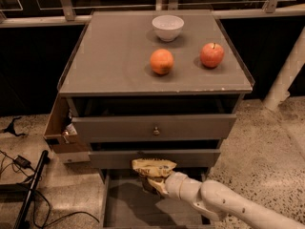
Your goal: Pick brown chip bag from bottom drawer and place on counter
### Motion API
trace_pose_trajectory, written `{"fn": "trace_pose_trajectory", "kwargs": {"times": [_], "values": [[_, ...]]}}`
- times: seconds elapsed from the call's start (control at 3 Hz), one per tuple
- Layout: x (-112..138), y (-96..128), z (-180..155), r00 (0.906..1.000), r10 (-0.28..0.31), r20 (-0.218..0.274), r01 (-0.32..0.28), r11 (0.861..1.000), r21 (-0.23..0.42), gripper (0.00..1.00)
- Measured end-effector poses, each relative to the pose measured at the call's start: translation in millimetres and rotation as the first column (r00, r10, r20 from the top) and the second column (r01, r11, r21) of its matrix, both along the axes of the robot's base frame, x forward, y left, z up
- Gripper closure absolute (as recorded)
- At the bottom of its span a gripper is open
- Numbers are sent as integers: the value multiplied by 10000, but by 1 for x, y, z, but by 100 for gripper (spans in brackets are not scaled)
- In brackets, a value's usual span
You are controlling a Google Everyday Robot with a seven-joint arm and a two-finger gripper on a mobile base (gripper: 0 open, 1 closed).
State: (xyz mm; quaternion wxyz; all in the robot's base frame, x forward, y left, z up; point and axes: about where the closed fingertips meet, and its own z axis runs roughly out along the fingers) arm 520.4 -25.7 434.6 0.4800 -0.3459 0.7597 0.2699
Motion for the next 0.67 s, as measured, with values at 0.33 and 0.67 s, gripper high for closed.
{"fn": "trace_pose_trajectory", "kwargs": {"times": [0.33,0.67], "values": [[-21,8,17,9988,468,155,-459,9974,-557,100],[-21,8,17,9988,471,155,-462,9974,-556,100]]}}
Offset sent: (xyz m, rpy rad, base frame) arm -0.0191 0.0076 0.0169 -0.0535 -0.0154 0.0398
